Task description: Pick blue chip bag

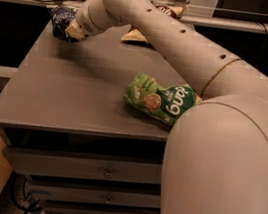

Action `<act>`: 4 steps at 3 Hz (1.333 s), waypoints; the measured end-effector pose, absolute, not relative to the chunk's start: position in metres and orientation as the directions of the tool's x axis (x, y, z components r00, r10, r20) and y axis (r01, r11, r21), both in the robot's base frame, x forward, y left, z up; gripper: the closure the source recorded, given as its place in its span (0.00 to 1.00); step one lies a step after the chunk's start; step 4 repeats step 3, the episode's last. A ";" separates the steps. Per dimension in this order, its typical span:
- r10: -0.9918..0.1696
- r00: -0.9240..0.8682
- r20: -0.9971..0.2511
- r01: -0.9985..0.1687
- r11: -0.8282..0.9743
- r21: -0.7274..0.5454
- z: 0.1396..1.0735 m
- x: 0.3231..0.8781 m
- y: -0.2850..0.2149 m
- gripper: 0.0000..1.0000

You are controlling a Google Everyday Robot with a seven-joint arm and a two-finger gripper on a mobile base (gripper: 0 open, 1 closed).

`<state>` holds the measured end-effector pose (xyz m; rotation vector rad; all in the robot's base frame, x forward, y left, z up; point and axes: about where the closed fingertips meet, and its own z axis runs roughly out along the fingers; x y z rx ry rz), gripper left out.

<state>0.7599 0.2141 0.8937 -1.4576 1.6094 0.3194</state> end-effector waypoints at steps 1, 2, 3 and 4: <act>-0.590 0.164 -0.790 -0.890 0.256 -0.377 0.924 0.757 0.223 1.00; -0.509 0.219 -0.832 -0.892 0.240 -0.382 0.956 0.745 0.228 1.00; -0.509 0.219 -0.832 -0.892 0.240 -0.382 0.956 0.745 0.228 1.00; -0.509 0.219 -0.832 -0.892 0.240 -0.382 0.956 0.745 0.228 1.00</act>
Offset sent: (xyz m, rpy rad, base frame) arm -0.0248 0.0057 0.1046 0.2595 -0.0999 0.1419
